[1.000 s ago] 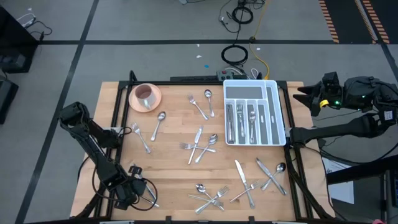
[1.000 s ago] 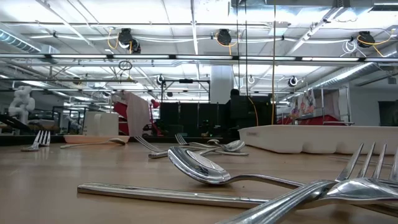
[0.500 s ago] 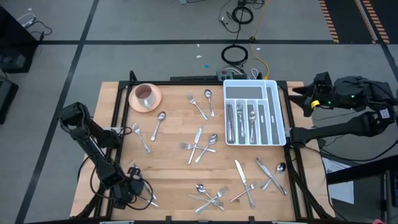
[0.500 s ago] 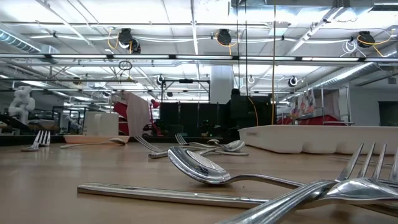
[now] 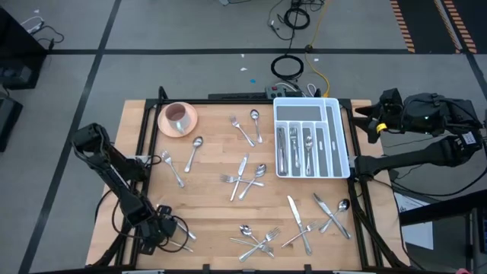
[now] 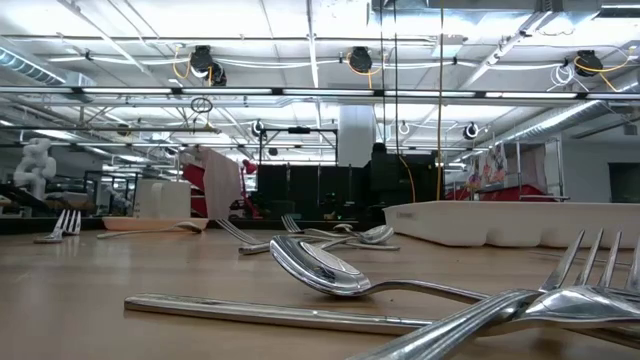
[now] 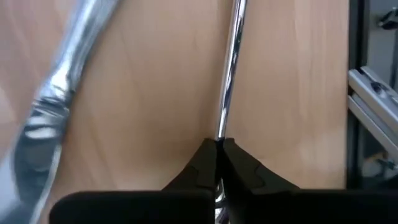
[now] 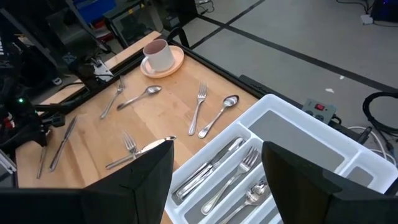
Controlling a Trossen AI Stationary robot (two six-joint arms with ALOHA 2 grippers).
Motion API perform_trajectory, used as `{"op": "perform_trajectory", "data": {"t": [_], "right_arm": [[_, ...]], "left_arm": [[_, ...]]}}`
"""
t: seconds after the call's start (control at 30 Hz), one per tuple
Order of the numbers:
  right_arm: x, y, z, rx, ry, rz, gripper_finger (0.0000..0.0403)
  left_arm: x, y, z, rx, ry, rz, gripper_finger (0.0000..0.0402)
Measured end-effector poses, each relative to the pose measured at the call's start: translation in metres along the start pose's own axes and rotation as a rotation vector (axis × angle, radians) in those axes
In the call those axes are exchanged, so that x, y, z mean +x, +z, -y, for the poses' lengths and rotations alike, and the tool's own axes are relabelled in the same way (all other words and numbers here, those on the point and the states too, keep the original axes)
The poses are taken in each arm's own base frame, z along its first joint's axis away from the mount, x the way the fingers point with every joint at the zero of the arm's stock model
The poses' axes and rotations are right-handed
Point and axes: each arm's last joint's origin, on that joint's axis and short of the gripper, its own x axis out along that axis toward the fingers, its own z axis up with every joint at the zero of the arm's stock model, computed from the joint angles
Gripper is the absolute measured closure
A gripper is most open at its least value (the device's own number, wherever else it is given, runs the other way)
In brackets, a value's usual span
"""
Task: Sort silverware
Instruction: Put the silver spoon into the white cutlery tray
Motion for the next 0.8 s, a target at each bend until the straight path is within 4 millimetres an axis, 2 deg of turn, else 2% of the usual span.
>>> {"op": "perform_trajectory", "data": {"t": [0.17, 0.43, 0.67, 0.8], "right_arm": [[0.0, 0.0, 0.0, -0.022, 0.0, 0.0, 0.0165], [0.0, 0.0, 0.0, -0.048, 0.0, 0.001, 0.0165], [0.0, 0.0, 0.0, -0.093, -0.005, -0.003, 0.0165], [0.0, 0.0, 0.001, -0.108, -0.031, 0.012, 0.0165]], "left_arm": [[-0.009, 0.011, 0.007, -0.043, 0.0, 0.004, 0.0395], [-0.037, 0.033, 0.013, -0.153, 0.163, 0.099, 0.0401], [-0.074, 0.058, 0.011, -0.231, 0.429, 0.311, 0.0401], [-0.099, 0.076, -0.004, -0.26, 0.668, 0.498, 0.0401]]}}
